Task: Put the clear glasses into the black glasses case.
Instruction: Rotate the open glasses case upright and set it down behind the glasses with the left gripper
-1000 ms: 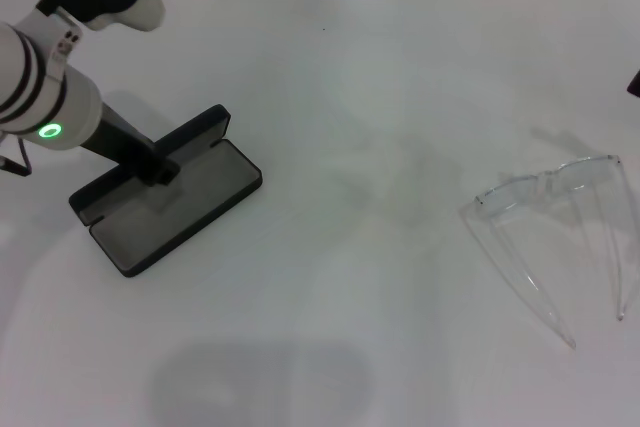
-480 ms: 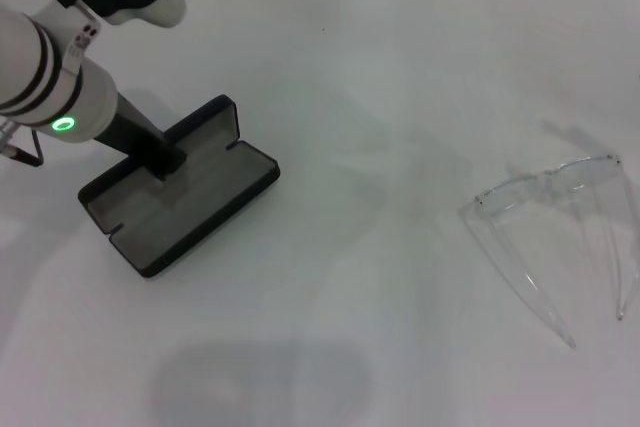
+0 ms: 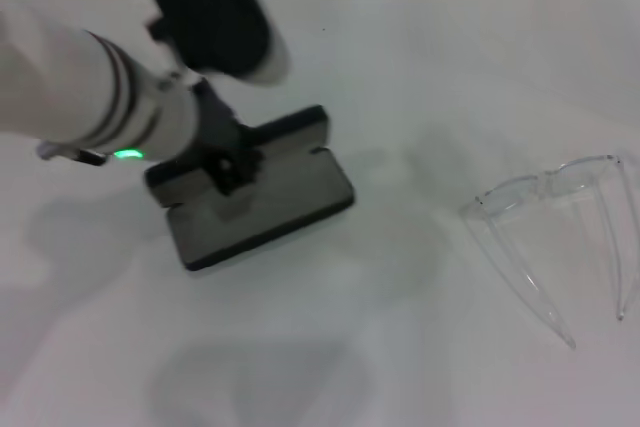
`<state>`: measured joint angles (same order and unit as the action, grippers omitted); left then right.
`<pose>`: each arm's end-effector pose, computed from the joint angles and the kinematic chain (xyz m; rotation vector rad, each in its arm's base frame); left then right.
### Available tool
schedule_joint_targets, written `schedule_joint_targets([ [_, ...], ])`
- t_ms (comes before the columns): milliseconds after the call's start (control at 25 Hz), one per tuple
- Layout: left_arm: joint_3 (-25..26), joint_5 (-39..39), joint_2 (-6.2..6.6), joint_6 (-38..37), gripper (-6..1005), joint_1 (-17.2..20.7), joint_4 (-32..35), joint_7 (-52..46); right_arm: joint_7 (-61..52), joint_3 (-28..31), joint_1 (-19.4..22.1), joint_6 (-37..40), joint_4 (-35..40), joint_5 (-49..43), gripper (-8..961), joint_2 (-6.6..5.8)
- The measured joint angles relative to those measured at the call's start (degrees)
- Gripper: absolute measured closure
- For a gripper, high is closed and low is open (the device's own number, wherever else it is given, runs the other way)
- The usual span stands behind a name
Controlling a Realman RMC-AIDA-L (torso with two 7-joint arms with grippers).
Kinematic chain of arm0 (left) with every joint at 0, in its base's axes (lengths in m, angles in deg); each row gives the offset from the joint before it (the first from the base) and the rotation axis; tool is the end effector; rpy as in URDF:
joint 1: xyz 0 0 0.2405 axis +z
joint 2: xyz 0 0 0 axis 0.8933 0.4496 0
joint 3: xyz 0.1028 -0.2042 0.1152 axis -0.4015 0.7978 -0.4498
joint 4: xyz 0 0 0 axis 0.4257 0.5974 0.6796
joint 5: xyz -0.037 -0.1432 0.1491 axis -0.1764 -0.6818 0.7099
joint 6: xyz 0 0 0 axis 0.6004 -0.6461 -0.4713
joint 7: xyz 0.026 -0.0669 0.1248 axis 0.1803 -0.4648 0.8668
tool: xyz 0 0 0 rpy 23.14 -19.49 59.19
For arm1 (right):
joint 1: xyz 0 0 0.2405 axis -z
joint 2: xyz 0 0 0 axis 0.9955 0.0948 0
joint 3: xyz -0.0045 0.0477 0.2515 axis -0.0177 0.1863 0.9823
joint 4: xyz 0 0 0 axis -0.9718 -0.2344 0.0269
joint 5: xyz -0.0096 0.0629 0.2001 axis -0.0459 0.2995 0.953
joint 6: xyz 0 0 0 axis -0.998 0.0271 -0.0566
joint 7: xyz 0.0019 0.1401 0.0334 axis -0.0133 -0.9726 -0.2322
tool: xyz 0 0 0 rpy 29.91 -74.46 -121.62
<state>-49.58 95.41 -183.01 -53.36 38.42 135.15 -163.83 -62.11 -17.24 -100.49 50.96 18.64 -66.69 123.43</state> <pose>-0.1376 0.3294 -0.0148 -2.5485 -0.2173 0.5285 0.3322 0.2464 0.1473 -1.7424 0.2369 1.2618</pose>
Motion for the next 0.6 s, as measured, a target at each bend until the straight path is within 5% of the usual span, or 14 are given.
schedule_joint_targets([
  [200, -7.08, 0.80, -0.02, 6.26, 787, 0.99, 0.11, 2.86, 0.03, 4.66, 2.41, 3.87, -0.22, 0.38, 188, 0.15],
  [600, -15.13, 0.93, -0.21, 16.79, 777, -5.96, -8.77, 3.92, 0.12, 4.24, 3.50, 6.08, -1.80, -0.20, 194, 0.41],
])
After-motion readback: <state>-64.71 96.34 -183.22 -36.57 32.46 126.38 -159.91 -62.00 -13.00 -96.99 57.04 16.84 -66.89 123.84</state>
